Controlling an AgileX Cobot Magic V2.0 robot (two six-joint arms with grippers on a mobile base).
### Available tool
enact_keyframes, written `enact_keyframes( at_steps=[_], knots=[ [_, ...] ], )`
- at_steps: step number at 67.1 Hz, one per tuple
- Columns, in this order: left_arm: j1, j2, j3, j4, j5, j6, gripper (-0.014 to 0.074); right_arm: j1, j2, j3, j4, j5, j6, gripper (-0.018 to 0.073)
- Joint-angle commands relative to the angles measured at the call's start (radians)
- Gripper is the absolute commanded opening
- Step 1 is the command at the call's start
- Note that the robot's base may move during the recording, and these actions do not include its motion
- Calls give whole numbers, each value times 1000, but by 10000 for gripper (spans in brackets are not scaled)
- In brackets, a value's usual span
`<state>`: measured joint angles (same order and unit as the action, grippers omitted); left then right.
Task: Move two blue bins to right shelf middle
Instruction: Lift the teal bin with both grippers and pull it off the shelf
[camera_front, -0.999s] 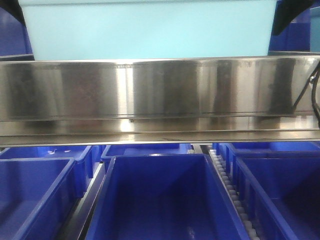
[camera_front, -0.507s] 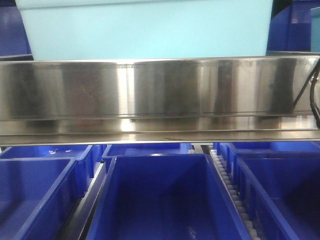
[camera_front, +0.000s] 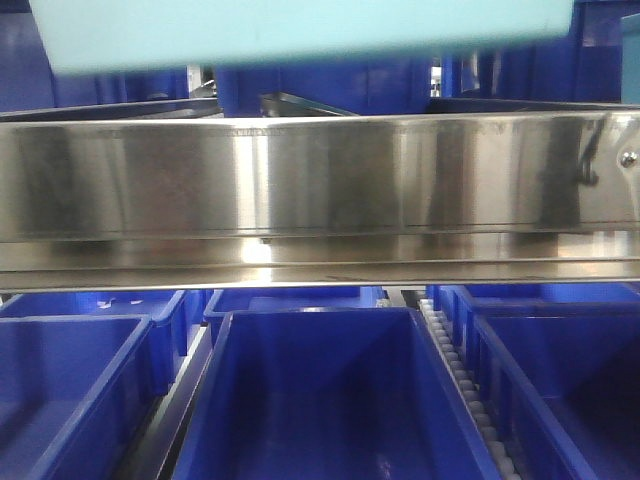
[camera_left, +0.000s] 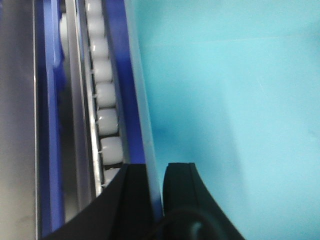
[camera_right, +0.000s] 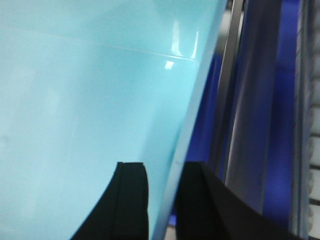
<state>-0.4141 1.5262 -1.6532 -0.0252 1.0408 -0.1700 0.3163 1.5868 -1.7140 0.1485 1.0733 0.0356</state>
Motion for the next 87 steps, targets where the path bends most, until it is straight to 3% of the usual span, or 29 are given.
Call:
enact_keyframes(
  at_steps=[1,23,87],
  knots=[
    [-4,-80,-16,-26,-18,5,-111,-4,-64,-8,-31,-60,9,-151],
    [-4,-256,-16,-60,-111,5,-111,-4,-199,-8,-31,-116,9,-151],
    [-4,-253,-16,-57,-115,5,-111,-4,-206,-8,-31,-116,9,-151]
  ],
)
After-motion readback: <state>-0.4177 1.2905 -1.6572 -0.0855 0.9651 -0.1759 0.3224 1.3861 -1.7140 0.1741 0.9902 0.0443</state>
